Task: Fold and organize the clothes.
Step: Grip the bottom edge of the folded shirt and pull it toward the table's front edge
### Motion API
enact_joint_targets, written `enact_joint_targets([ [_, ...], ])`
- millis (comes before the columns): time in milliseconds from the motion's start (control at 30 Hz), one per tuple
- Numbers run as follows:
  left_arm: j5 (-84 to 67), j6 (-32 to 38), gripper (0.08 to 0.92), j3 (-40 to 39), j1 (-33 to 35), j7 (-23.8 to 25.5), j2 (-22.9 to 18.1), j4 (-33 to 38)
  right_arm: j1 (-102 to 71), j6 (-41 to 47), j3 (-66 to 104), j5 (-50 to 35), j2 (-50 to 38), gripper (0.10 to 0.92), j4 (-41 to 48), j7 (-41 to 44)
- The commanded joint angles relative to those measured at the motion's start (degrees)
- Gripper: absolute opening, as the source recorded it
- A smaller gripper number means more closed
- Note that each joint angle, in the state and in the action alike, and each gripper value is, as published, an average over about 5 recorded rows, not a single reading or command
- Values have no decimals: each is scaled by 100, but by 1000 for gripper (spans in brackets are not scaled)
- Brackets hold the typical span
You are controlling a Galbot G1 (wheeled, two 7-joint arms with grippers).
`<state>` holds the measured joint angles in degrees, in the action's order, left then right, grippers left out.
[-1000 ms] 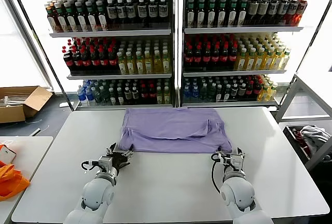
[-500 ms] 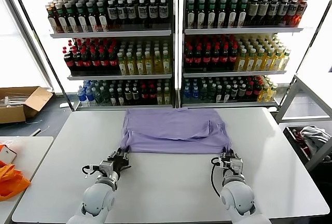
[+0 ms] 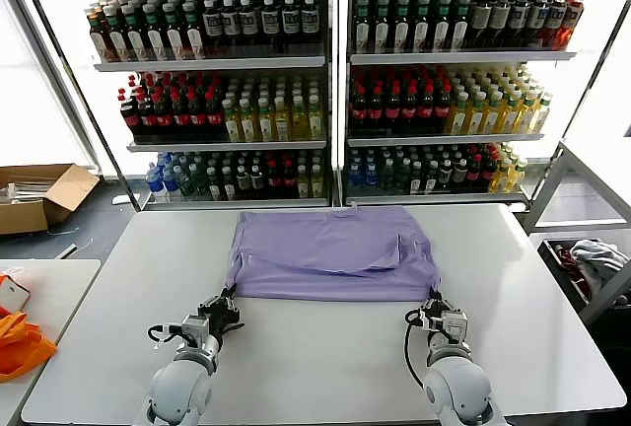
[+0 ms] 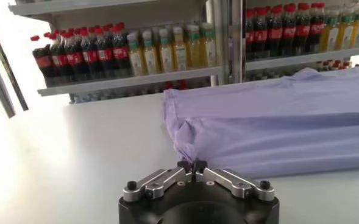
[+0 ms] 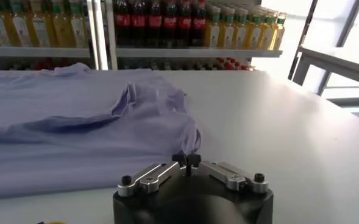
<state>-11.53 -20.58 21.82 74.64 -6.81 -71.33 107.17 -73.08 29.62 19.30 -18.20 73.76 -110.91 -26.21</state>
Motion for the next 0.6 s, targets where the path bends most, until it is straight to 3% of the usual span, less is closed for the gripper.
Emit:
enact_joint_targets([
  [33,107,-8,92,75,930,-7,105,1303,-721,46,18,79,-24,122,-1214,-127],
  [367,192,152,92,353,2445,-87,37,2113,-2216,179,-77,550,341,122,-2116,-728],
  [600,441,545,92,461,3253,-97,-54,2034,-3155,-157,10,793,215,122,-2181,-806],
])
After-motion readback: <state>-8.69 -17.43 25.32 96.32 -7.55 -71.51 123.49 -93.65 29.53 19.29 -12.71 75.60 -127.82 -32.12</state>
